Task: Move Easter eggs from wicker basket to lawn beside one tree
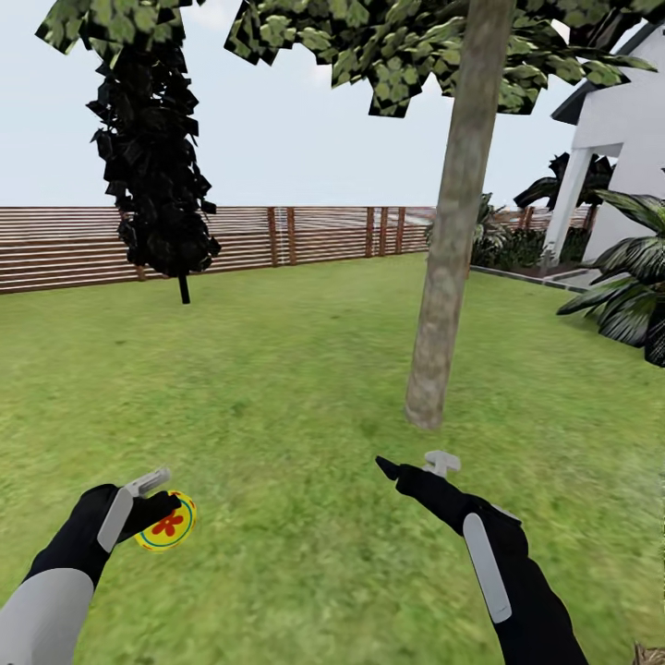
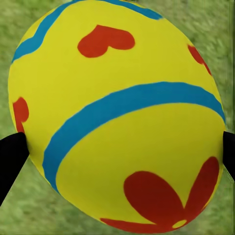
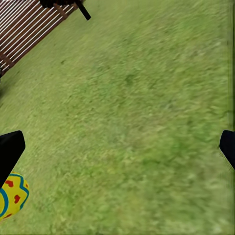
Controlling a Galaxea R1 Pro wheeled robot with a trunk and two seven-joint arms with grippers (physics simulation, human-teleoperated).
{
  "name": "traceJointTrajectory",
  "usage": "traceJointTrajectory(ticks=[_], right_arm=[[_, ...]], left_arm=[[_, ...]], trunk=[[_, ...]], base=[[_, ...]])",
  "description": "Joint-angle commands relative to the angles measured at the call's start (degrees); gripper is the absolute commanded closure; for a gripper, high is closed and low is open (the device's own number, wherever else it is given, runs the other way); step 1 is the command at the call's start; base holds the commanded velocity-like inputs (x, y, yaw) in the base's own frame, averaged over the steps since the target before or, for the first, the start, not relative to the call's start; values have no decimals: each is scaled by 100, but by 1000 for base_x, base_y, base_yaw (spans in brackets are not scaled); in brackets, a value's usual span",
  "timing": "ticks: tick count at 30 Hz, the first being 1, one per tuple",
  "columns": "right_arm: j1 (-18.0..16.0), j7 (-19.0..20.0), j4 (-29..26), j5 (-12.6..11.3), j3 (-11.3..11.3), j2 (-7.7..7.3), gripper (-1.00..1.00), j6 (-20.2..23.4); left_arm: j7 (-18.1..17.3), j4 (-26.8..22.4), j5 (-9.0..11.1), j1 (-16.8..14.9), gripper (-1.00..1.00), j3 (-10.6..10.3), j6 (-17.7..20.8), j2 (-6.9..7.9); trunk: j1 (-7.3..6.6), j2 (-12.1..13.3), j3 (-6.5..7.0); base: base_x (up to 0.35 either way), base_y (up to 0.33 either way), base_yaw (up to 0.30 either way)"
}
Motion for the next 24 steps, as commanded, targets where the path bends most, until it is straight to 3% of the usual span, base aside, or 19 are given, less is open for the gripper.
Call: traceJointTrajectory(ticks=[1,8,14,24], right_arm=[[-9,21,-3,-18,-18,8,-100,42],[-6,-9,22,-11,-17,8,-100,-123],[-9,-14,25,-18,-16,8,-100,-142],[-4,-15,25,-18,-14,8,-100,-142]], left_arm=[[50,-7,63,-2,100,6,25,2],[37,-7,63,-2,100,11,25,21],[-226,-7,63,-2,100,9,25,30],[-242,-7,63,-2,100,0,25,31]], trunk=[[4,-5,-1],[4,-5,47],[4,-5,88],[4,-5,156]], base=[[287,157,-182],[227,219,-184],[182,257,-184],[218,230,-184]])
